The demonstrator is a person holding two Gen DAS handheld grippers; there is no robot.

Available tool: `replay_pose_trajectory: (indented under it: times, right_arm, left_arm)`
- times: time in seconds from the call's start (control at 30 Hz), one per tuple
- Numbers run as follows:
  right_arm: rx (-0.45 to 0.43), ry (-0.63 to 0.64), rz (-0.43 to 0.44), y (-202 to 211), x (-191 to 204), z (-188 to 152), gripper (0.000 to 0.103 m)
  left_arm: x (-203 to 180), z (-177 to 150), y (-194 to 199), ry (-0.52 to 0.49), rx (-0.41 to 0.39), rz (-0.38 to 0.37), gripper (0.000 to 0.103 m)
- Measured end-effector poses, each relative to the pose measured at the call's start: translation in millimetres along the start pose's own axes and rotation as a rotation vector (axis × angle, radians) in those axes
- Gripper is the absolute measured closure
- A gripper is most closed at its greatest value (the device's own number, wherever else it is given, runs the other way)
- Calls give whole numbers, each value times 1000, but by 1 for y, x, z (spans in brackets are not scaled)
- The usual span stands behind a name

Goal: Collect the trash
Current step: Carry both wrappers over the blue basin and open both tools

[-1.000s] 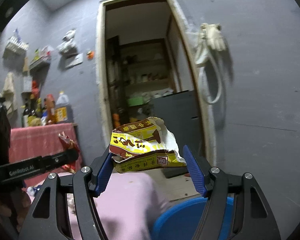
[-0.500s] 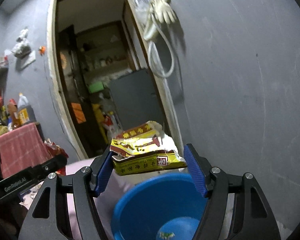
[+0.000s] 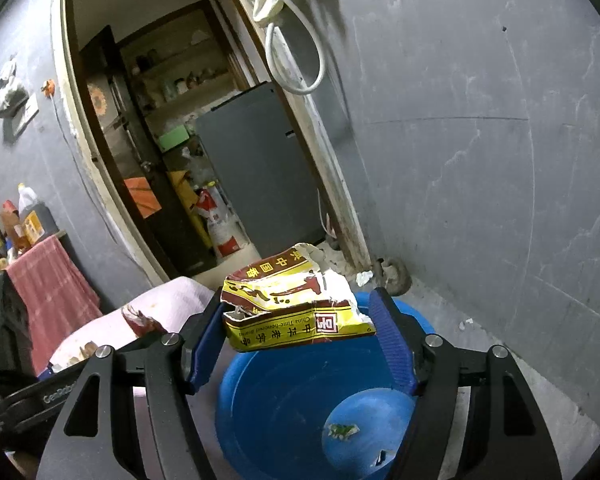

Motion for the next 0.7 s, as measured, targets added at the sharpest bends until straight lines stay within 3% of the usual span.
replay_pose_trajectory:
  times: [0.17,0.37,0.7]
  right_arm:
    - [17,-5,-4,-5,1,-1,33]
    - [15,-6,2,-7,2,0,30]
    - [-74,34,34,4,16,12,23]
  left_arm:
    - [8,1,-3,33,19,5,59]
    - [10,4,1,48,16,5,55]
    - [19,30,34,0,-115,86,30]
Point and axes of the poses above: each gripper's, at about its wrist camera, not at the fingertips, and y roughly against the way its jaws point, x to its left, z to its top, the point moved 7 cm from there along -y, roughly the way its jaws point, and after that the axes turned 15 degrees about -x, right-handed, at the moved point
